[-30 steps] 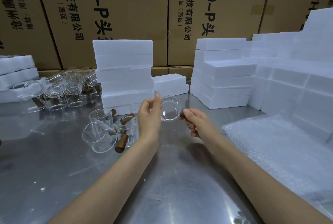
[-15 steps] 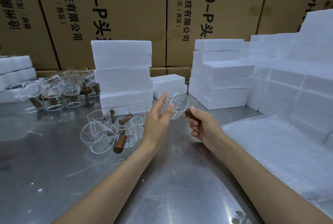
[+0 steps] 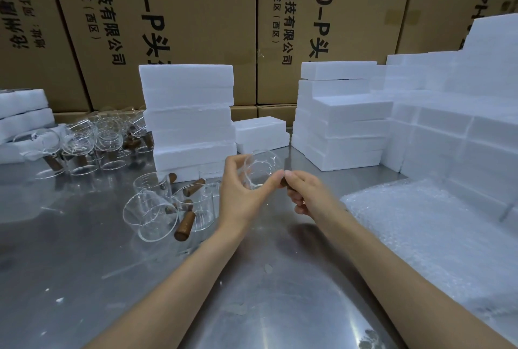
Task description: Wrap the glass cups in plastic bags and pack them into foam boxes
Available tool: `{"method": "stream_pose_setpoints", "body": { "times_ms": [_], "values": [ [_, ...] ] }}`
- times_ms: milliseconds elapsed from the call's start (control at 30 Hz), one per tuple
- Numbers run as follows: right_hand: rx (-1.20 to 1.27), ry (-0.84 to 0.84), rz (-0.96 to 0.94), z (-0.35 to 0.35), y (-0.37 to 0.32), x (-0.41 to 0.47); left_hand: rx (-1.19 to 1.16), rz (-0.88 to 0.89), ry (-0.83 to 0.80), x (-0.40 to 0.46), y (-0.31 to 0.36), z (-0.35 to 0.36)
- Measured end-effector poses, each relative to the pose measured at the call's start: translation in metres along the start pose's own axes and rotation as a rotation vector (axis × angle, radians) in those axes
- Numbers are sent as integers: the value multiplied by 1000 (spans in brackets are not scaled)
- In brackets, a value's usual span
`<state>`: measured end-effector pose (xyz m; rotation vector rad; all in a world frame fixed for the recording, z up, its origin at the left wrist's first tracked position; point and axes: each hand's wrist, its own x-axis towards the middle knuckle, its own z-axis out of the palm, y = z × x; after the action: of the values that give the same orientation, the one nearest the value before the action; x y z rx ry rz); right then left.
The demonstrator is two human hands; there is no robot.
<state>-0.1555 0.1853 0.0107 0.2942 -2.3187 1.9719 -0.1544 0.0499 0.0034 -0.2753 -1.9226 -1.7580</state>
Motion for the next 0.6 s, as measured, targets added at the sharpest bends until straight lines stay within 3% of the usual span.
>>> {"method": "stream_pose_setpoints", "body": {
  "times_ms": [267, 400, 500, 600],
  "values": [
    [-196, -3, -114, 7, 0, -1, 5, -96, 96, -2, -3, 2],
    [-60, 7, -56, 4, -5, -3, -87, -81, -24, 3, 1, -3],
    [110, 54, 40, 0, -9, -3, 21, 25, -124, 0, -2, 0],
    [170, 104, 102, -3, -12, -4, 115, 102, -126, -2, -5, 1]
  ]
}}
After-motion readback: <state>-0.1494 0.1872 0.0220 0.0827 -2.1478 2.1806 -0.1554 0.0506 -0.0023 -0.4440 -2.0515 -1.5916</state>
